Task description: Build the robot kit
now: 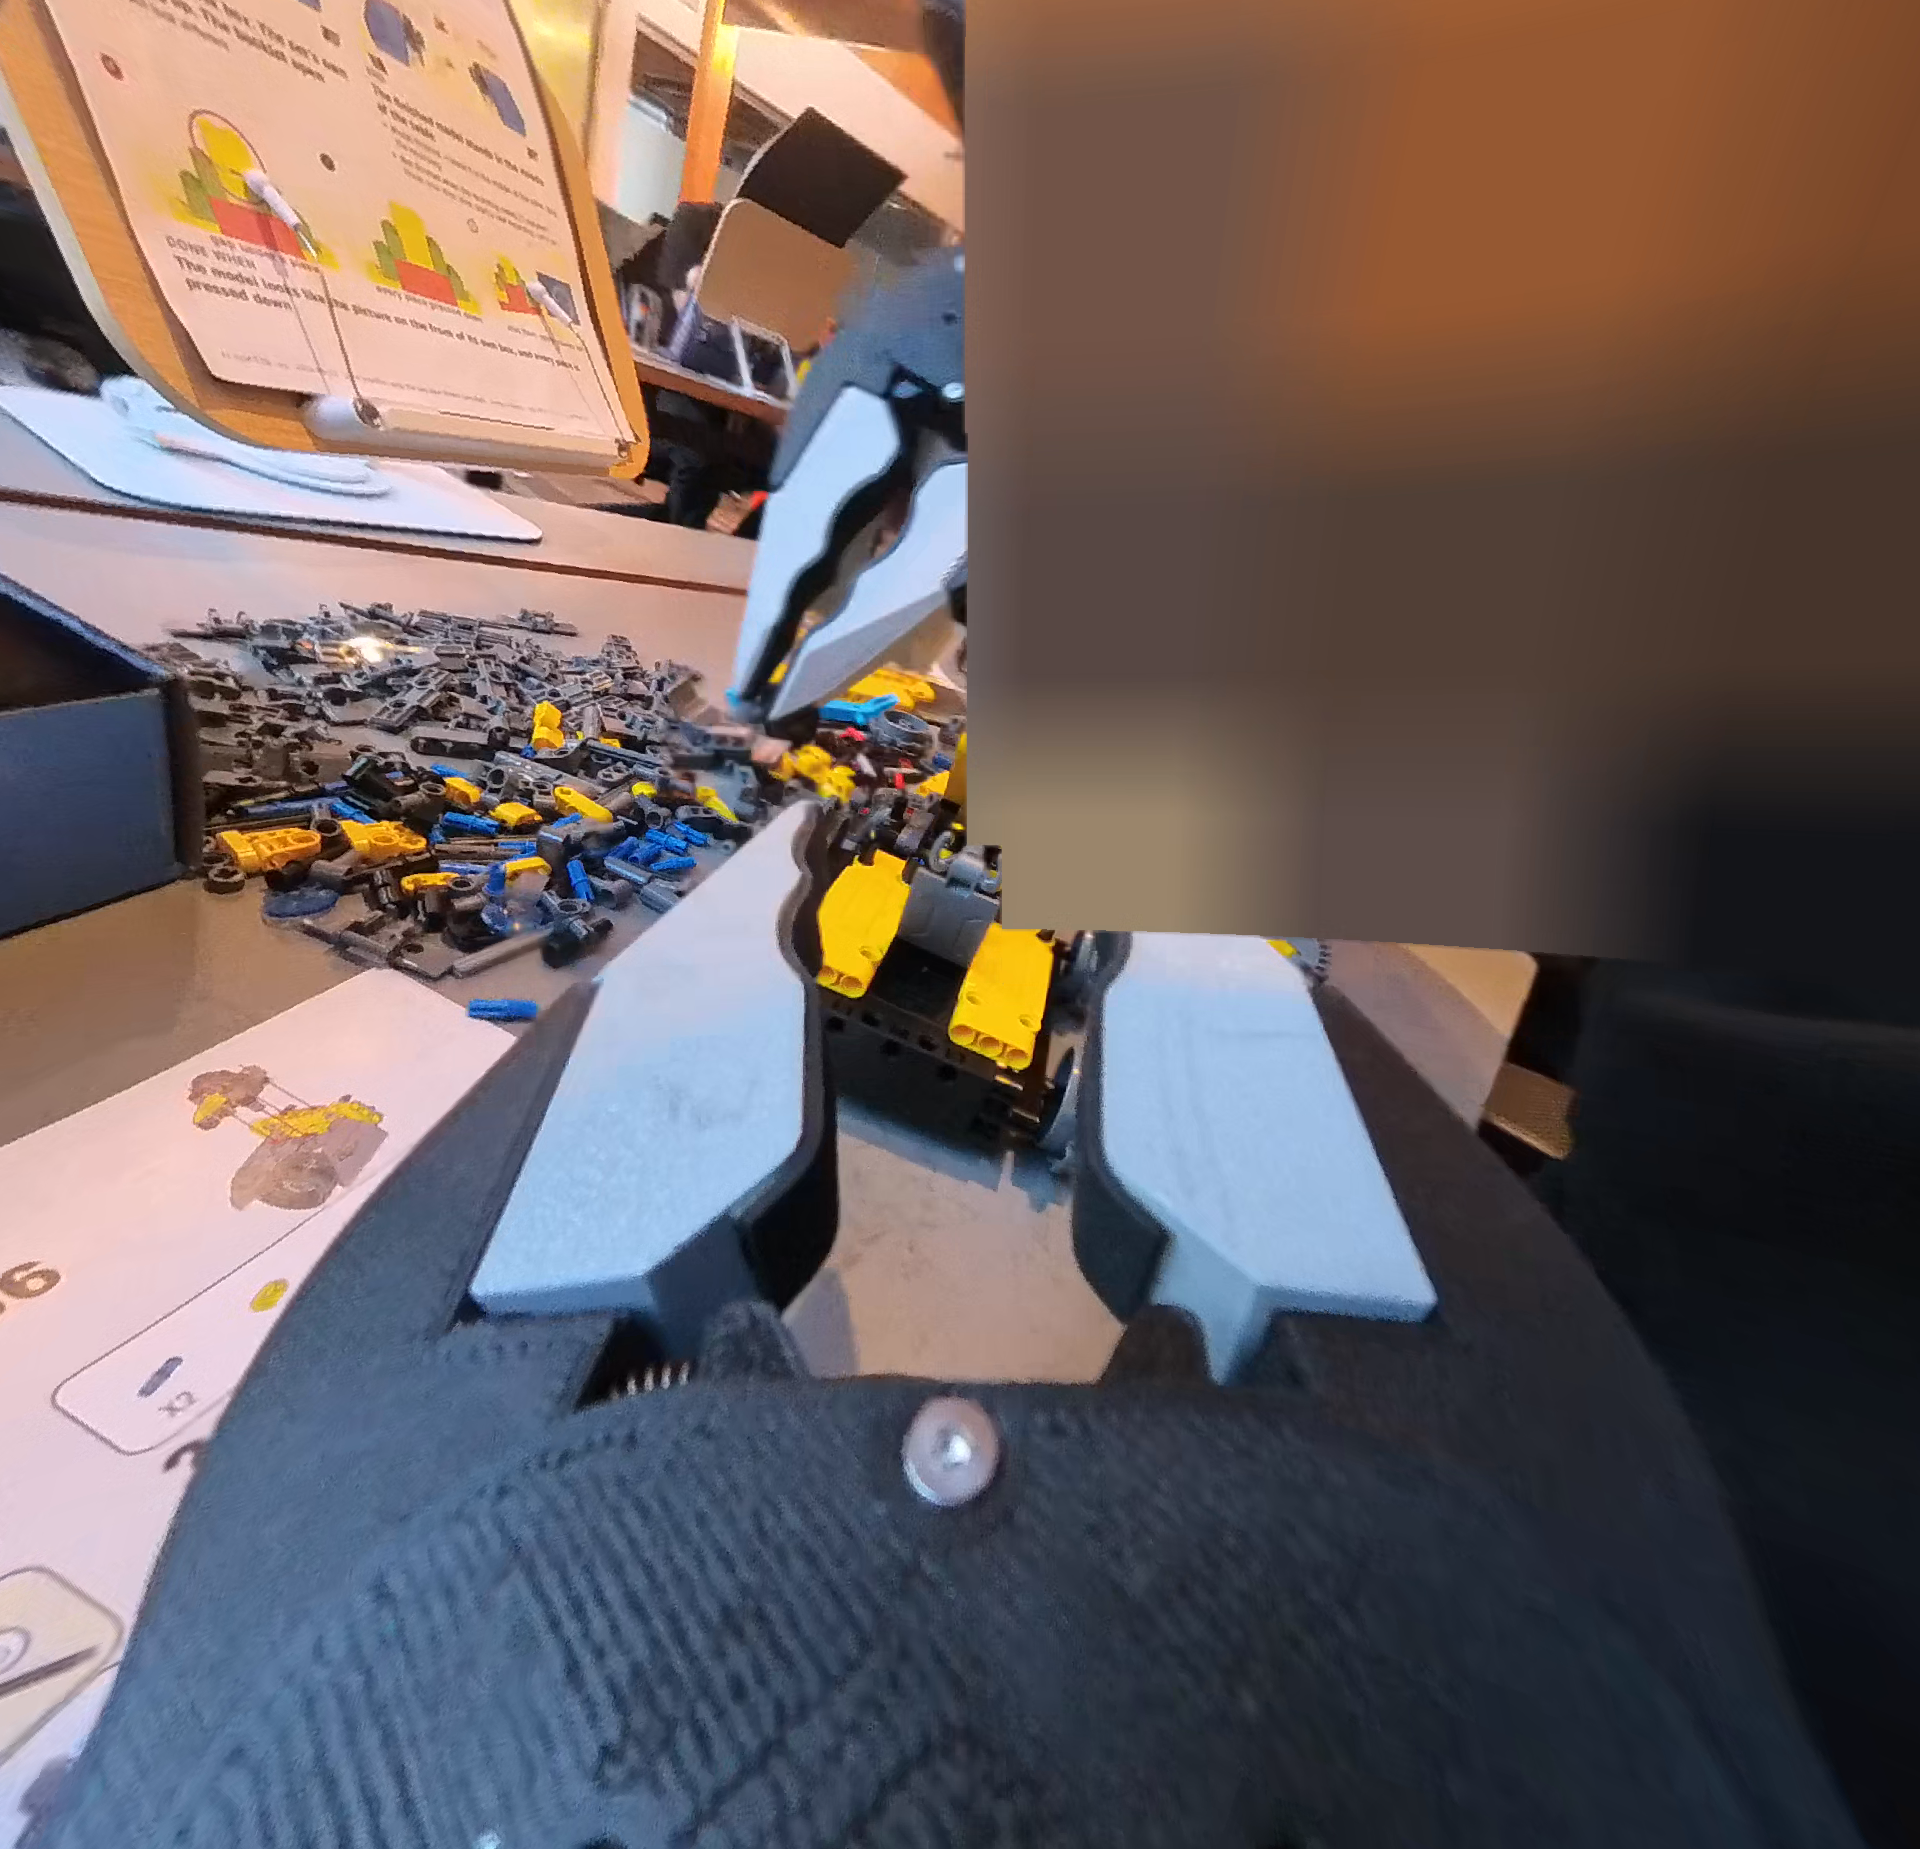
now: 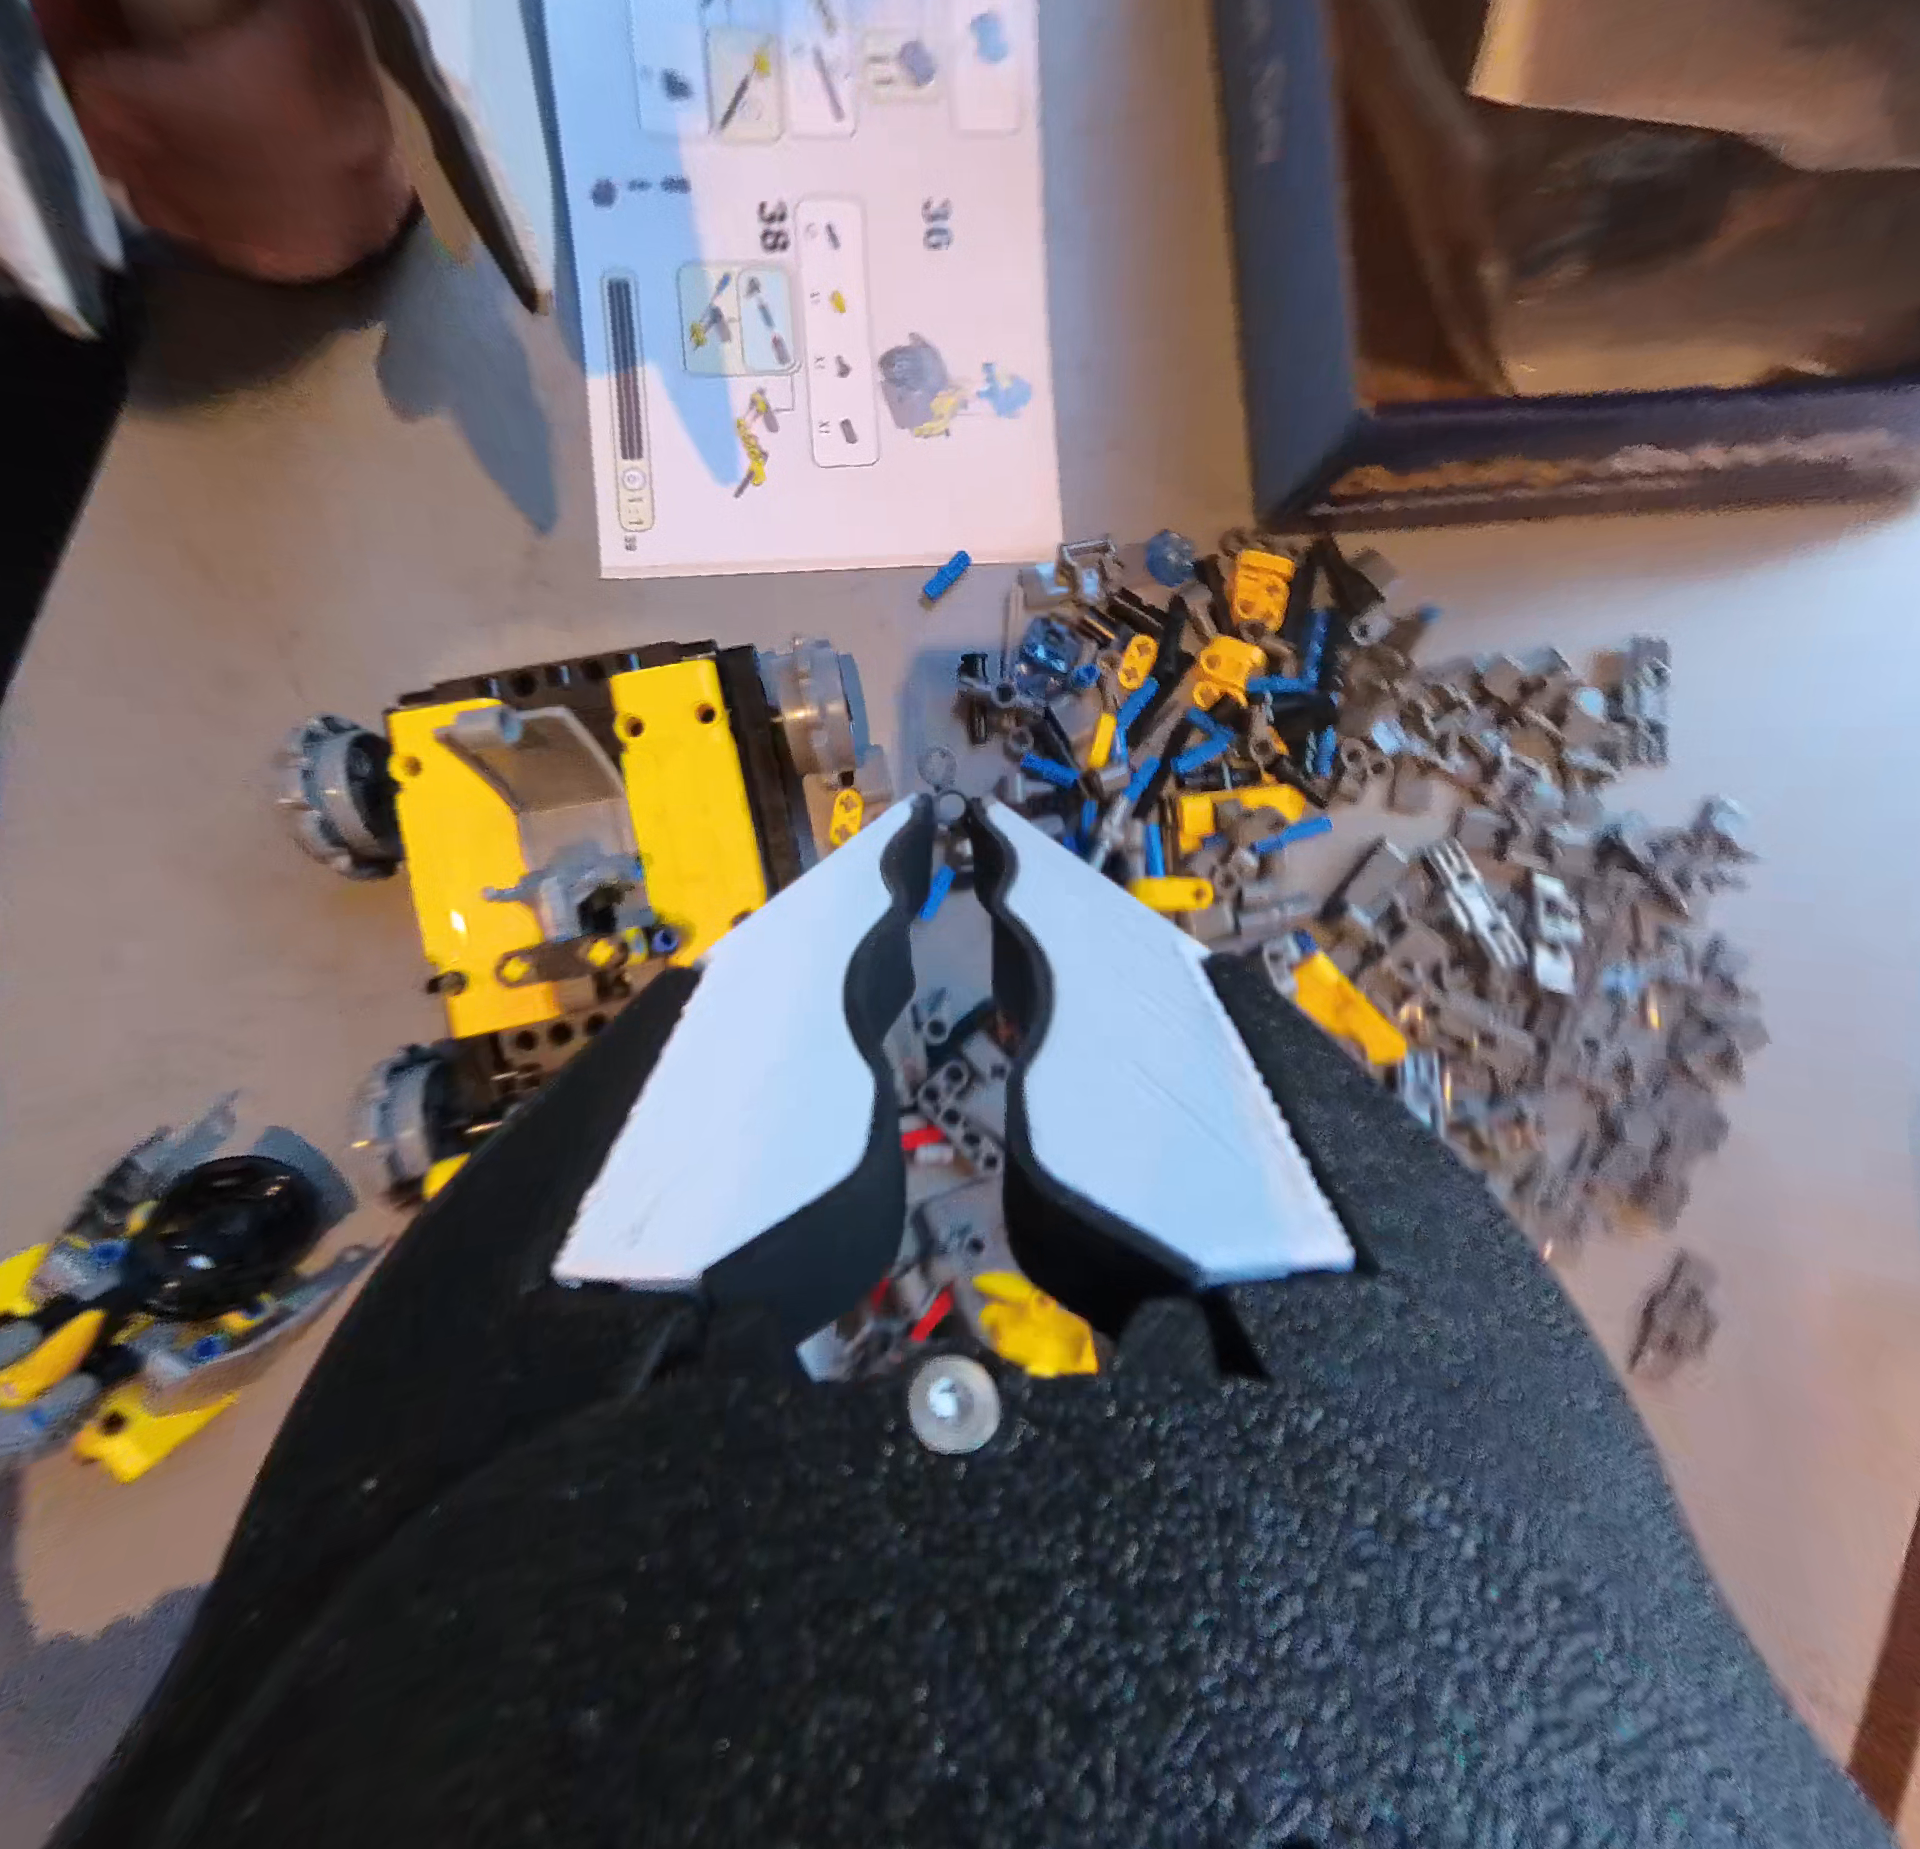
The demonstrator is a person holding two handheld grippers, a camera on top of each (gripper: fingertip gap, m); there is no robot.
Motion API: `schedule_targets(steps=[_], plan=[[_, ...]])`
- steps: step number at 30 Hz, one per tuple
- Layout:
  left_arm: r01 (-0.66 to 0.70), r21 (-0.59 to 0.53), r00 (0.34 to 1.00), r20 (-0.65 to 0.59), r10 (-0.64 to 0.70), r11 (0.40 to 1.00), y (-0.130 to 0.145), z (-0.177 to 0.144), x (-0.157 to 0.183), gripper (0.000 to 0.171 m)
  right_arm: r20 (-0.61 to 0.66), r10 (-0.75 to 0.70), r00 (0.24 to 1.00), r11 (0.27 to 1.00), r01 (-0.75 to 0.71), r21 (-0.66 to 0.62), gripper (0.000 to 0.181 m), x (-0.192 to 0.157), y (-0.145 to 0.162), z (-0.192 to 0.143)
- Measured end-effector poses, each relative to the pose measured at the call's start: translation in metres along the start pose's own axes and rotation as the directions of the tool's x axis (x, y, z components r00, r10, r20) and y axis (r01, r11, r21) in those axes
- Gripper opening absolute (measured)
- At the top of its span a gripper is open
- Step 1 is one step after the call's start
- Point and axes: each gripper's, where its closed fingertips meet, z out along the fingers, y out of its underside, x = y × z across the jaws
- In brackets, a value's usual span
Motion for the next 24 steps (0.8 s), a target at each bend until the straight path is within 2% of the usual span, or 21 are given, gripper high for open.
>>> schedule_targets(steps=[5, 10, 12, 17, 24], plan=[[-0.148, 0.009, 0.988, 0.039, 0.147, 0.989, 0.001, -0.002, 0.018, 0.047, -0.165, 0.193, 0.967, 0.979, -0.179, 0.098, 0.007, -0.020, 0.021, -0.057], [-0.102, -0.019, 0.993, -0.060, 0.101, 0.995, 0.017, 0.000, 0.057, 0.049, -0.297, 0.363, 0.883, 0.931, -0.338, 0.136, 0.007, -0.058, 0.063, -0.102], [-0.123, -0.046, 0.990, -0.077, 0.119, 0.991, 0.026, -0.002, 0.066, 0.049, -0.332, 0.424, 0.843, 0.906, -0.395, 0.152, 0.007, -0.077, 0.080, -0.115], [-0.183, -0.113, 0.979, -0.112, 0.171, 0.977, 0.045, -0.003, 0.081, 0.047, -0.388, 0.544, 0.744, 0.837, -0.514, 0.186, 0.007, -0.119, 0.118, -0.133], [-0.278, -0.183, 0.957, -0.137, 0.255, 0.943, 0.064, 0.003, 0.090, 0.047, -0.402, 0.645, 0.650, 0.758, -0.611, 0.228, 0.007, -0.158, 0.154, -0.133]])
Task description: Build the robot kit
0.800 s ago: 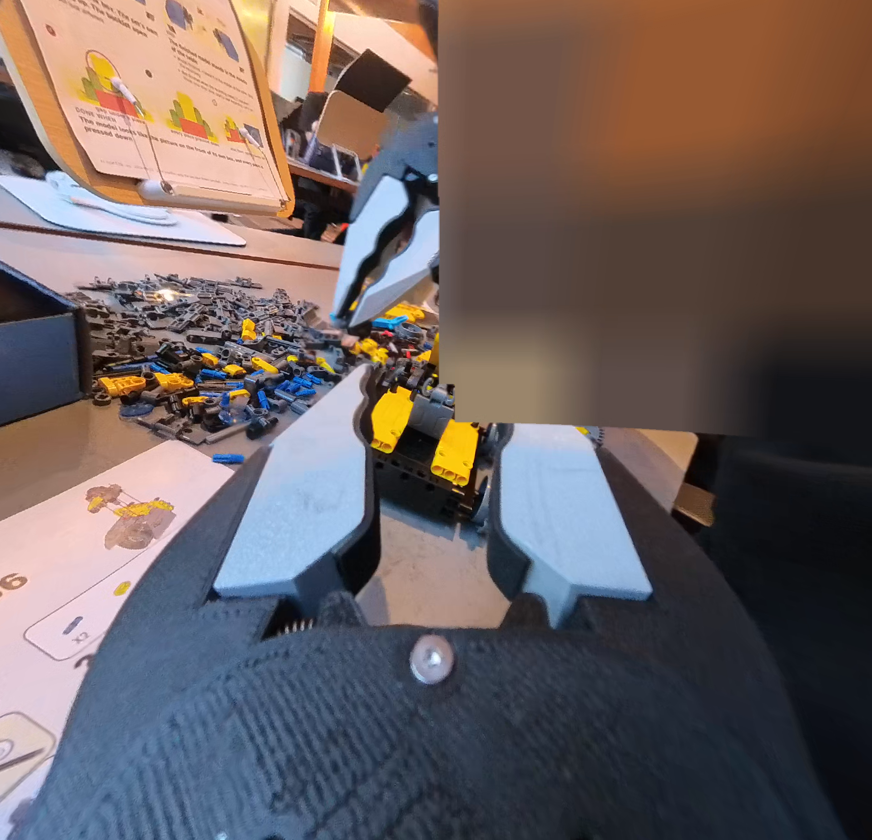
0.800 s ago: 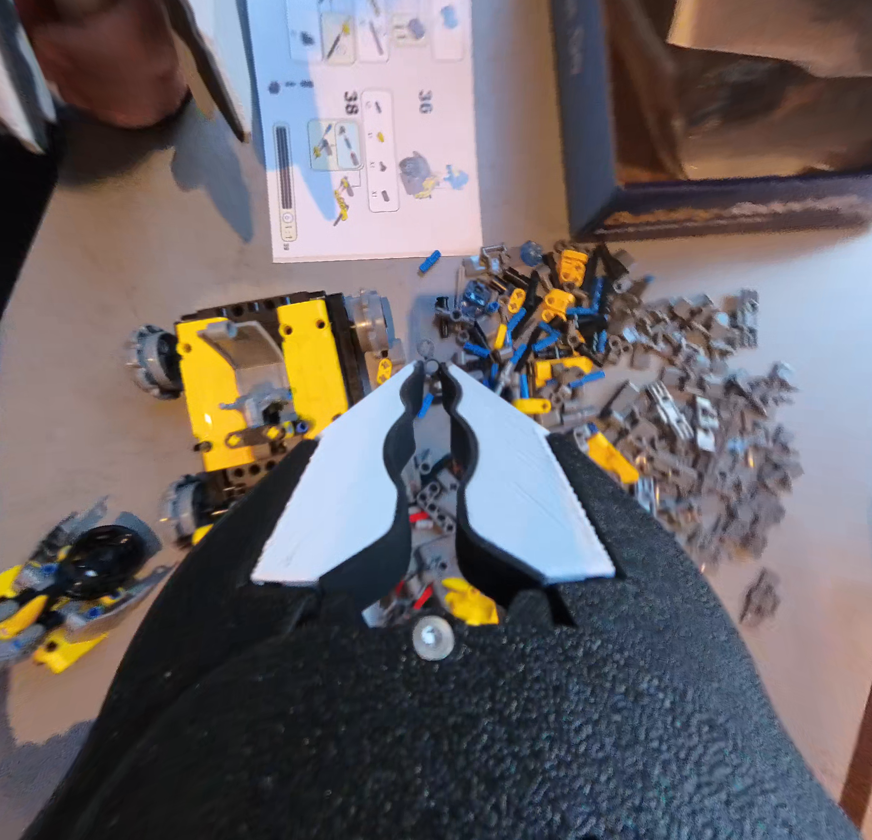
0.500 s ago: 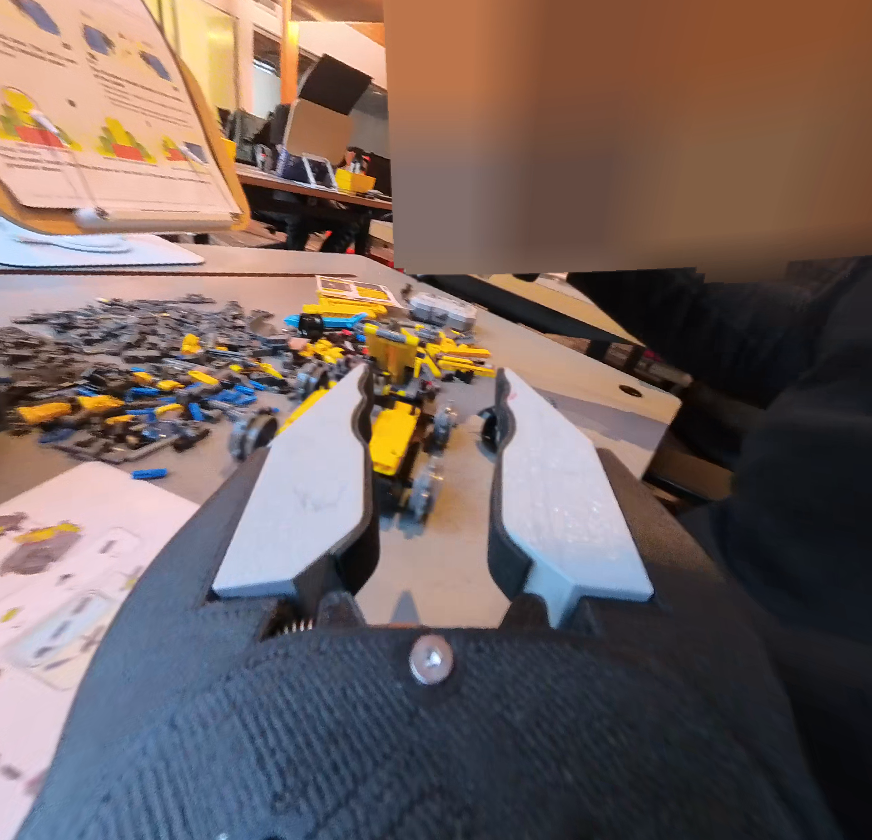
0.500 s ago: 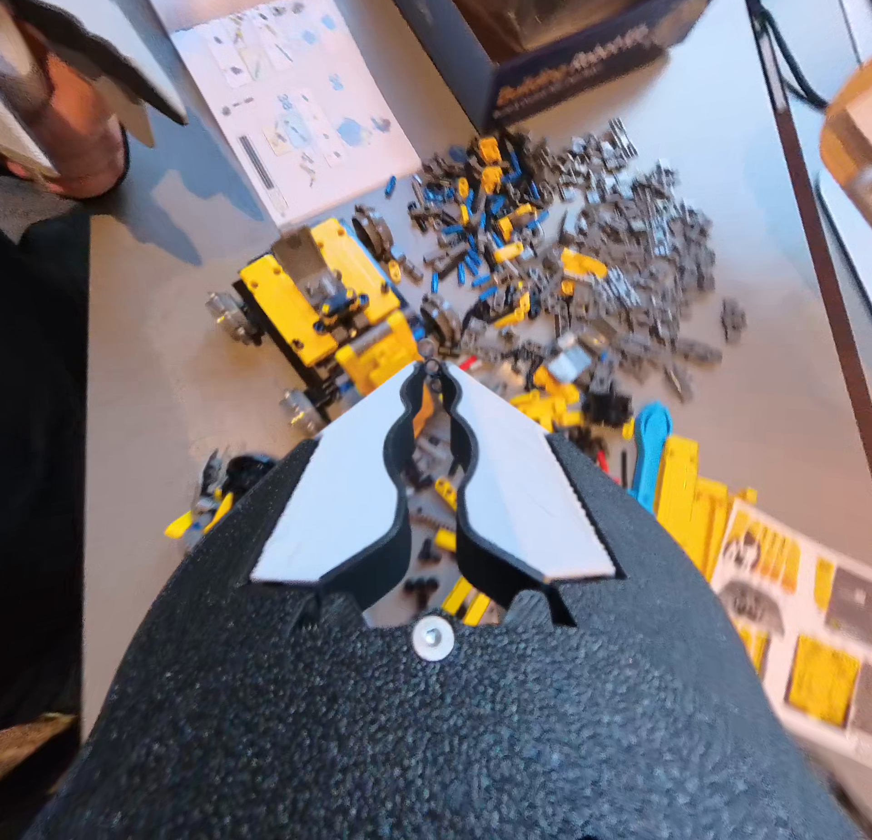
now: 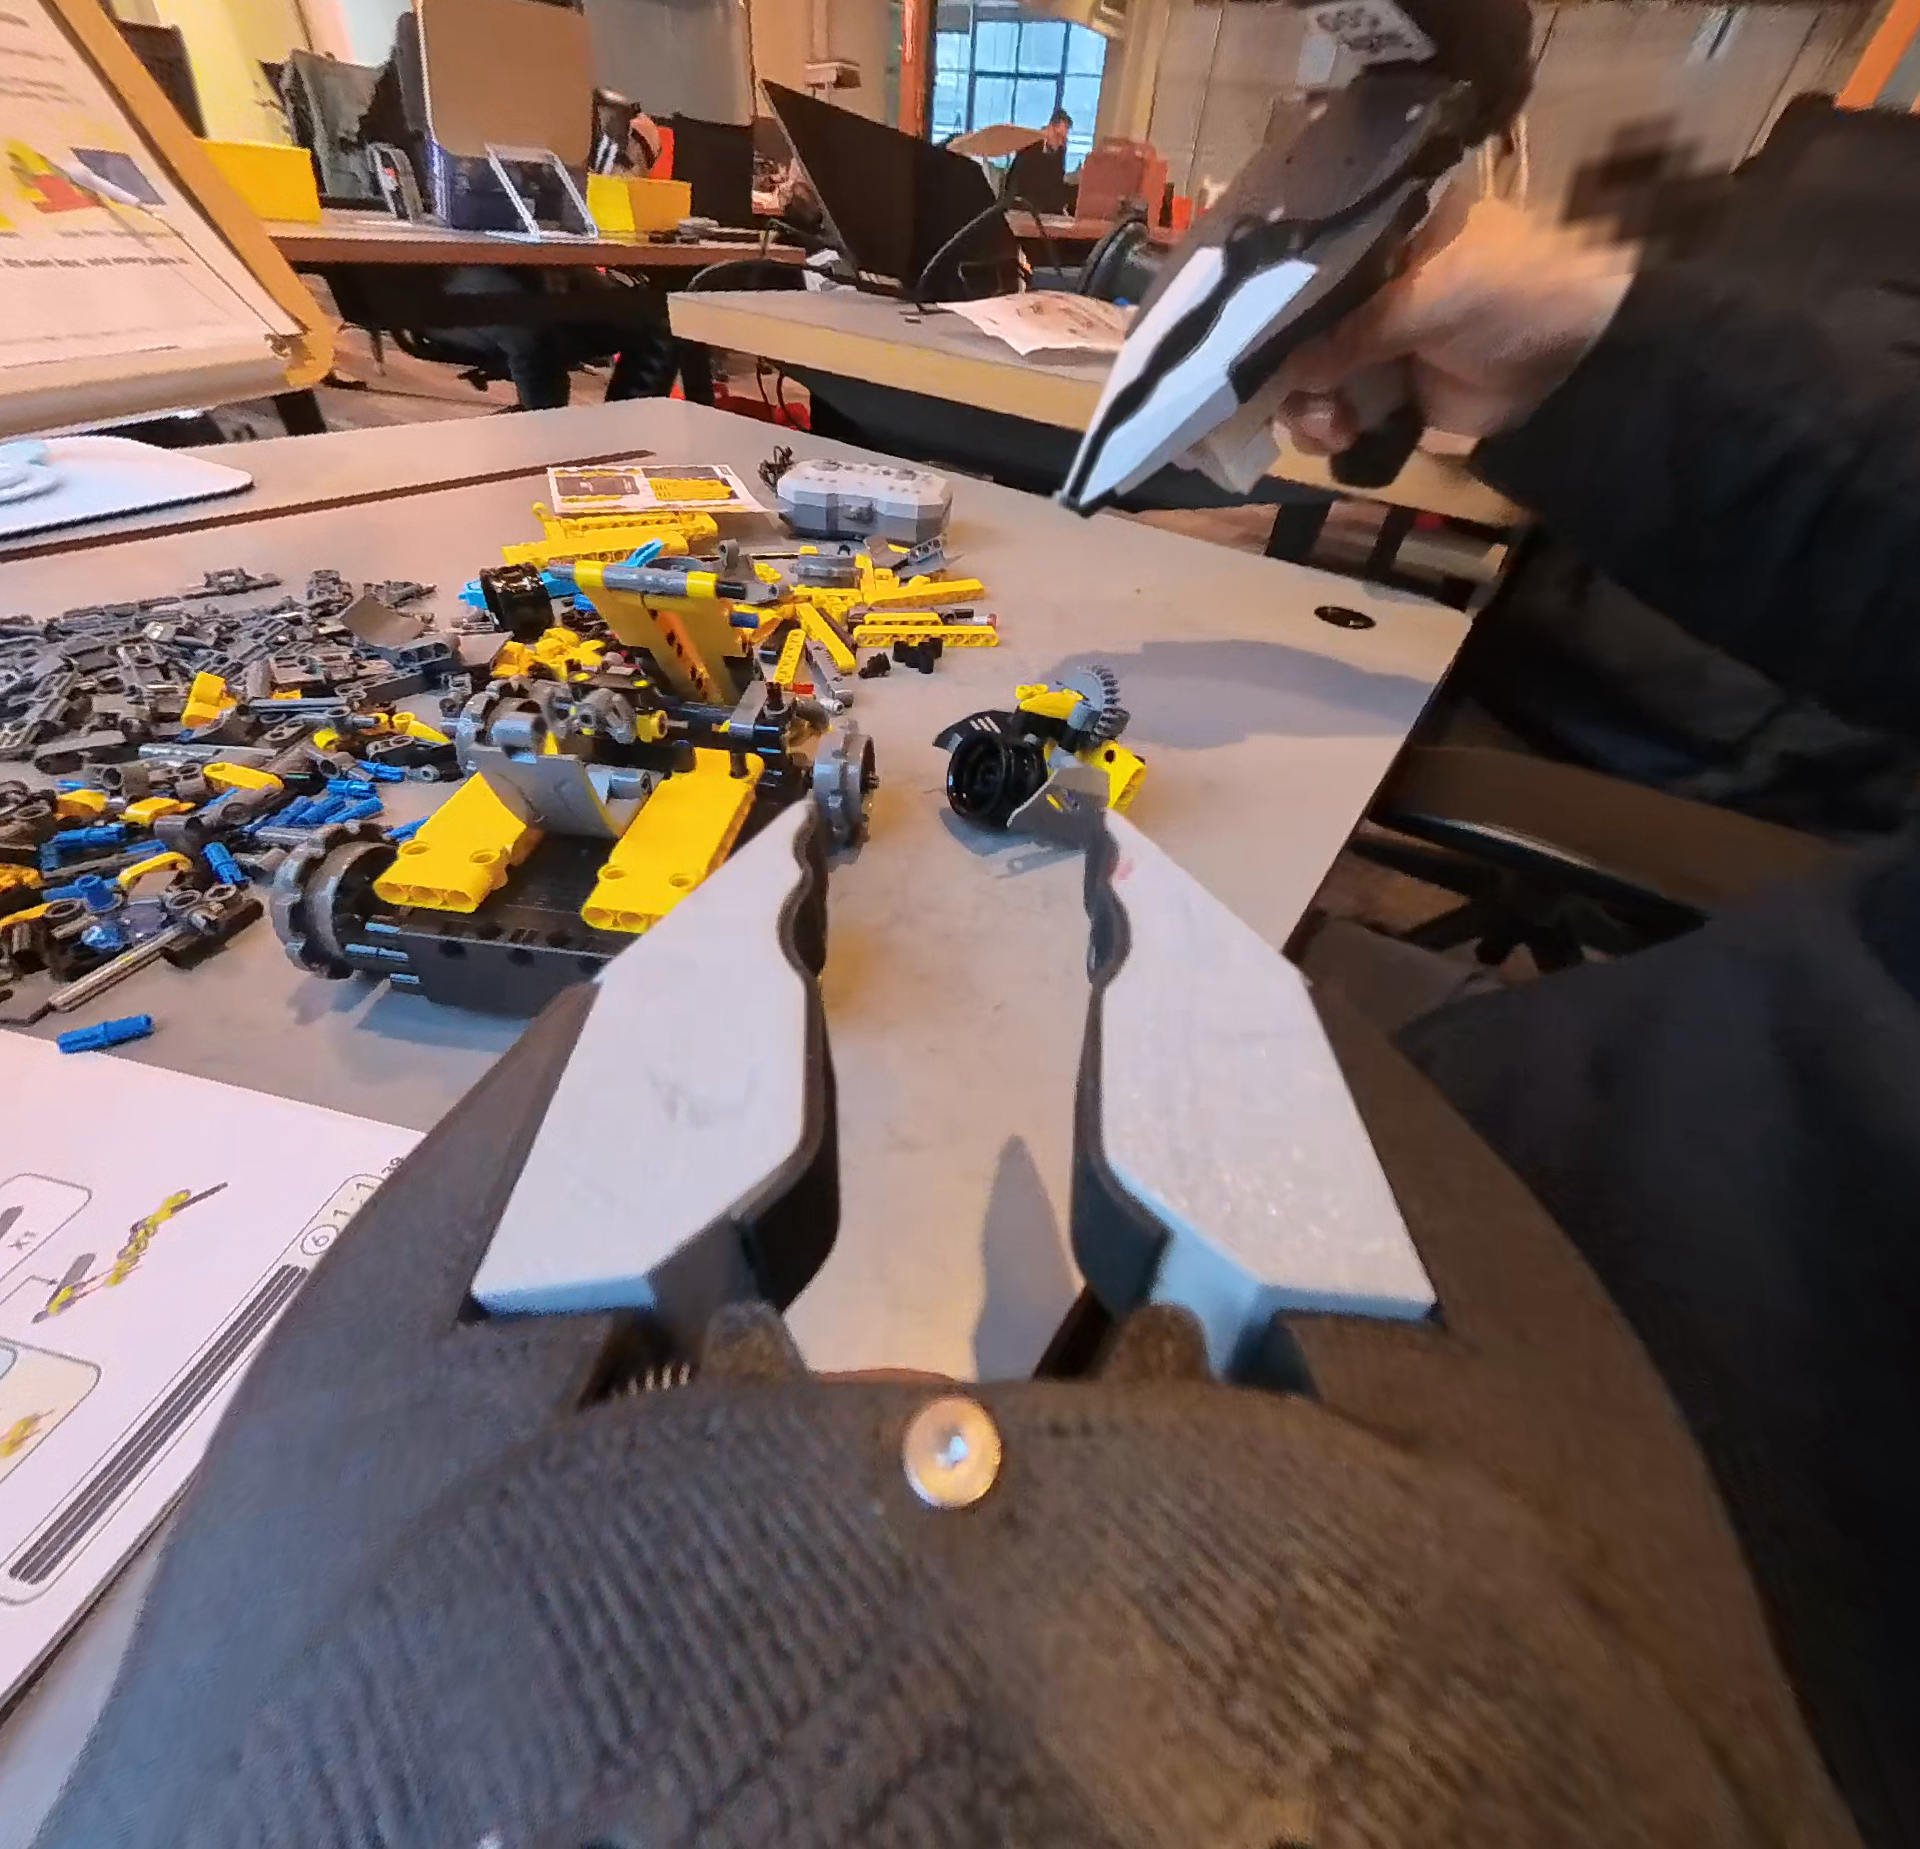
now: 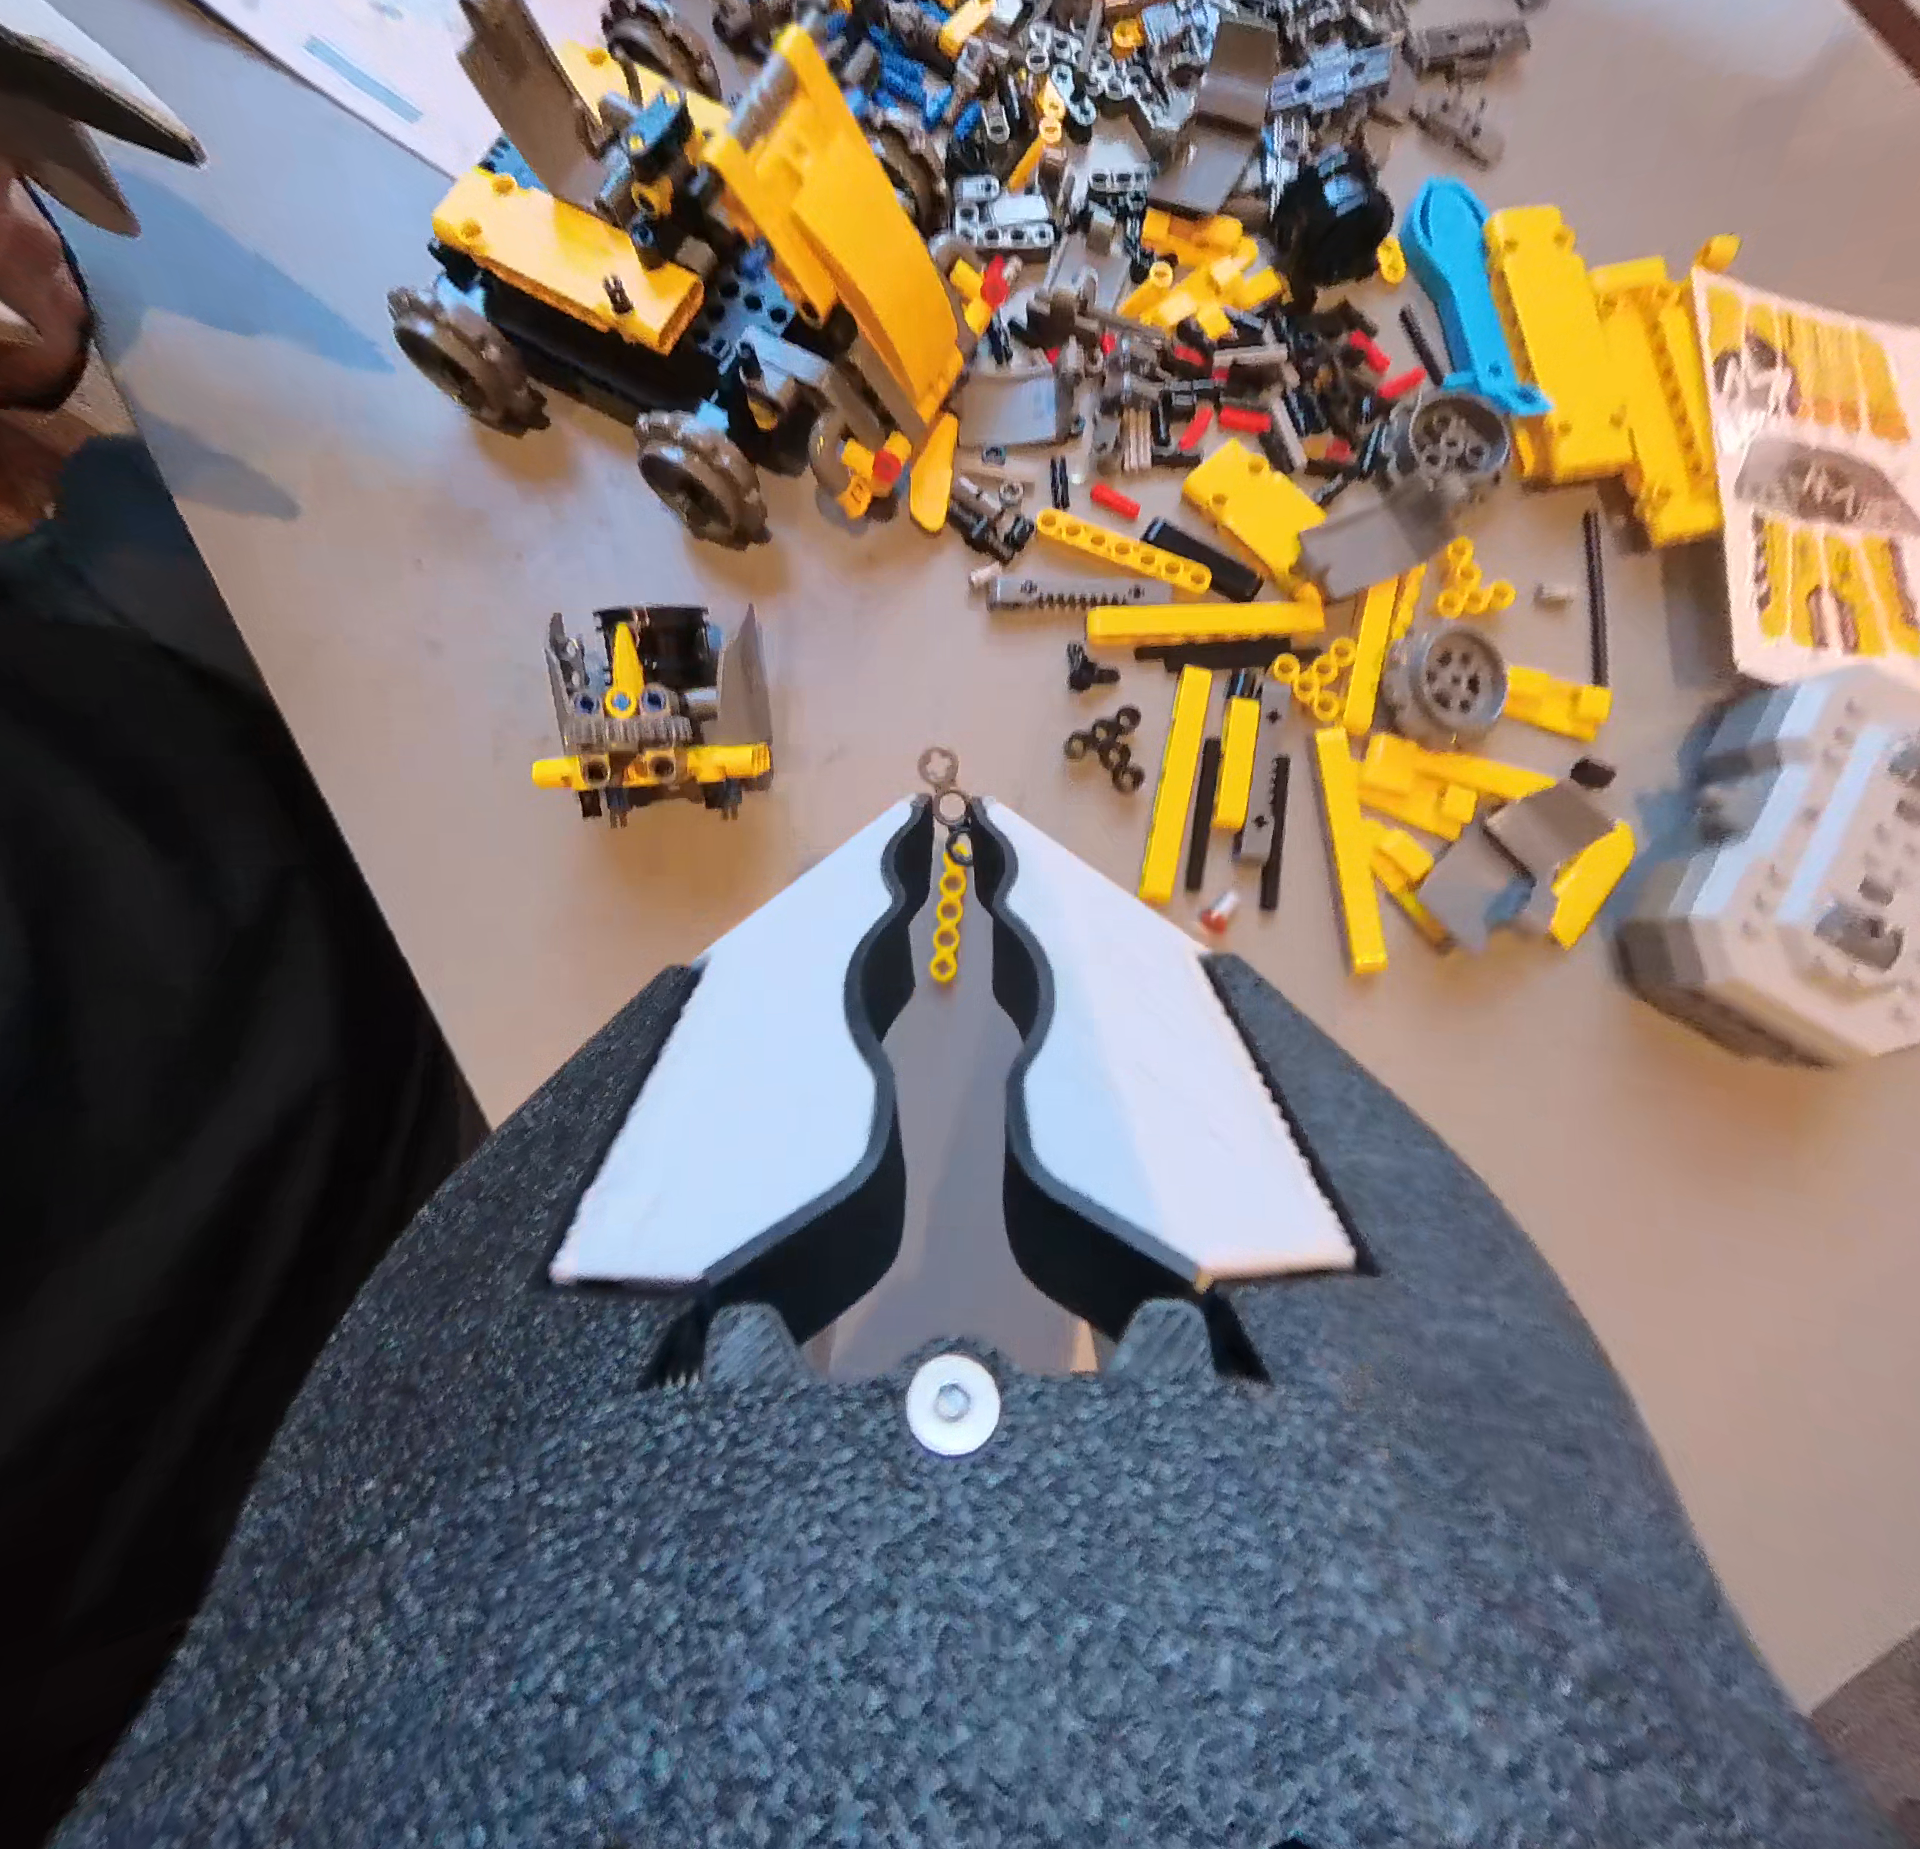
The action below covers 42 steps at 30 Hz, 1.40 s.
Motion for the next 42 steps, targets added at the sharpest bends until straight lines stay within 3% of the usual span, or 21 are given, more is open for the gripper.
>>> schedule_targets(steps=[15, 42], plan=[[-0.036, -0.043, 0.999, -0.009, 0.036, 0.998, 0.007, 0.004, 0.004, 0.043, -0.051, 0.165, 0.985, 0.986, -0.165, -0.001, 0.007, 0.006, 0.047, -0.009], [-0.022, -0.049, 1.000, -0.015, 0.021, 0.999, 0.009, 0.005, 0.003, 0.041, -0.032, 0.250, 0.968, 0.968, -0.250, 0.005, 0.007, 0.013, 0.058, 0.008]])
